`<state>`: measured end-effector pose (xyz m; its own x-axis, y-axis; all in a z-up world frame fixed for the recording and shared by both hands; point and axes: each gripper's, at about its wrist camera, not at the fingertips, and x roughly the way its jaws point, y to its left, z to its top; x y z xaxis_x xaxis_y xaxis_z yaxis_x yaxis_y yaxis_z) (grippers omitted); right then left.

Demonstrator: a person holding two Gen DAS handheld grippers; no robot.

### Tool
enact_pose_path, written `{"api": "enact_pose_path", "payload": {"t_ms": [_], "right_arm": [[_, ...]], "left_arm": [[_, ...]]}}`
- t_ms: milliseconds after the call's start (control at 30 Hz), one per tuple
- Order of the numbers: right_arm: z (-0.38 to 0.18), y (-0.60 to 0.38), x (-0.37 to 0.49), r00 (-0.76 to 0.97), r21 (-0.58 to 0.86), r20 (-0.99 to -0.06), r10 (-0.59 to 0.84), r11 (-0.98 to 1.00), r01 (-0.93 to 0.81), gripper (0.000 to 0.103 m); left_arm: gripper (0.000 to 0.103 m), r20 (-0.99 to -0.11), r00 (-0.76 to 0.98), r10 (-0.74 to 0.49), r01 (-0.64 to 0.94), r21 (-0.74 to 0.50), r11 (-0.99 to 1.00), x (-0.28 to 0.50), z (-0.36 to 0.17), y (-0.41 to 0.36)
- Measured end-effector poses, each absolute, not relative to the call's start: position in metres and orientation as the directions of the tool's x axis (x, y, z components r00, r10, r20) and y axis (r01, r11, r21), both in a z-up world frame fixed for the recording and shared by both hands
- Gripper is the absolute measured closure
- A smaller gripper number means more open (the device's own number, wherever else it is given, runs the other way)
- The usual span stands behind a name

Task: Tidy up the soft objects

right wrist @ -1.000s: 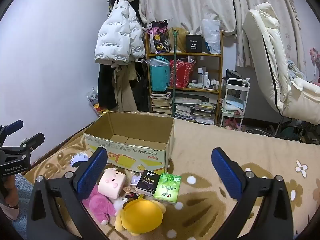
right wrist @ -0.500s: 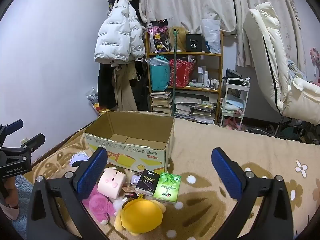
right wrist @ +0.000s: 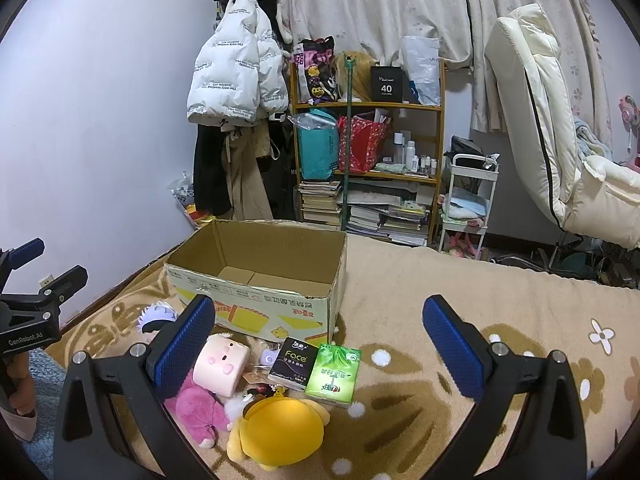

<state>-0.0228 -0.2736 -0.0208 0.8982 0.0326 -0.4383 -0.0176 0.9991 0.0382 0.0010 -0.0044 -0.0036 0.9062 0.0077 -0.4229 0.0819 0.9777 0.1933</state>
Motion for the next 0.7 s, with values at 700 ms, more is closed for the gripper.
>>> {"api": "enact_pose_path", "payload": {"t_ms": [700], "right_arm": [[-0.0209,-0.2733,-0.0226,0.897,0.037,-0.441,0.031,0.999,-0.016,0.000]], "left_arm": [[0.000,-0.427,0.904,0.010,0.079,0.190,0.979,0.0030,-0.0052,-0.0011]]}}
